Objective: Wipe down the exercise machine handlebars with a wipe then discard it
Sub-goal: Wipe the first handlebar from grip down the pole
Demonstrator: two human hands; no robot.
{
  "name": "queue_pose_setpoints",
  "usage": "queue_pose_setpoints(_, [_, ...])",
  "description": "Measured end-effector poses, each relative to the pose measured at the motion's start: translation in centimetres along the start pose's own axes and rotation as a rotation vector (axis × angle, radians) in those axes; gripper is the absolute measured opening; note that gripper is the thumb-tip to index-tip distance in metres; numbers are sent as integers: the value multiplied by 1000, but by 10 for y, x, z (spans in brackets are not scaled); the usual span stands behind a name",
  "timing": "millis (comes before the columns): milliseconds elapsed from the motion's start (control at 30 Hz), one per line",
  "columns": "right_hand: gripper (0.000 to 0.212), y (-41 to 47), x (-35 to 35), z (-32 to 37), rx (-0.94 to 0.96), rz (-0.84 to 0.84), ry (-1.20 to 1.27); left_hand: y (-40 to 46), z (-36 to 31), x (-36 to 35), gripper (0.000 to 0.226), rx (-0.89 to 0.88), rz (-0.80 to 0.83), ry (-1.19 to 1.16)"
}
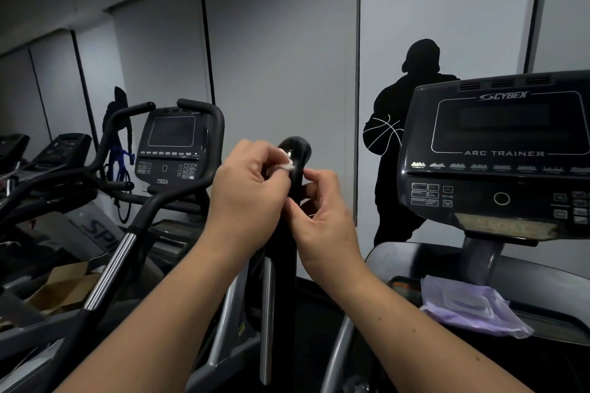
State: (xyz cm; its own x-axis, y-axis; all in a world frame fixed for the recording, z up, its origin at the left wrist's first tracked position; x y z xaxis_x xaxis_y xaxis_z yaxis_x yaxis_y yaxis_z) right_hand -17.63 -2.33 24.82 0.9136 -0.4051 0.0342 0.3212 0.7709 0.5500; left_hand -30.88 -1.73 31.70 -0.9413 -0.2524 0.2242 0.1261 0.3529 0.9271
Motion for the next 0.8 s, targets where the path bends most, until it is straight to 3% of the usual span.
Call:
queue_pose_setpoints(167, [40, 0, -1, 1, -1, 11, -9, 38, 2, -13, 8, 23, 45, 90])
queue_pose_setpoints(433, [31, -1, 0, 3, 11, 19, -3, 25, -8, -11, 8, -57, 87, 156])
queue_pose_setpoints(600, [35, -3, 0, 3, 19, 34, 21, 42, -21, -31, 13, -121, 219, 300])
queue_pose_setpoints(700, [34, -2, 1, 1, 17, 28, 29, 20, -30, -23, 13, -216, 206, 279])
queue_pose_setpoints(800, [33, -2, -2, 1, -2, 52, 43, 38, -21, -26, 11, -177, 200, 279])
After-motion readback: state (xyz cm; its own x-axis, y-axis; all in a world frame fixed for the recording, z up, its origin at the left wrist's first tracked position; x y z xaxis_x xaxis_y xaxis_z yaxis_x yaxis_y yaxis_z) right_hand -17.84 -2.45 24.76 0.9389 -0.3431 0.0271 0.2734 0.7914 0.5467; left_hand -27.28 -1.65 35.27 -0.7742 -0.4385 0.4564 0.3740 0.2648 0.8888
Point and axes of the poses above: each hand's wrist, its own y-axis towards the middle knuckle, its own x-axis out of the back of the hand, z = x × y, the point moved 10 cm from there along y, towards the middle knuckle, and after that the axes turned 14 degrees about -x, right-handed, at the moved point
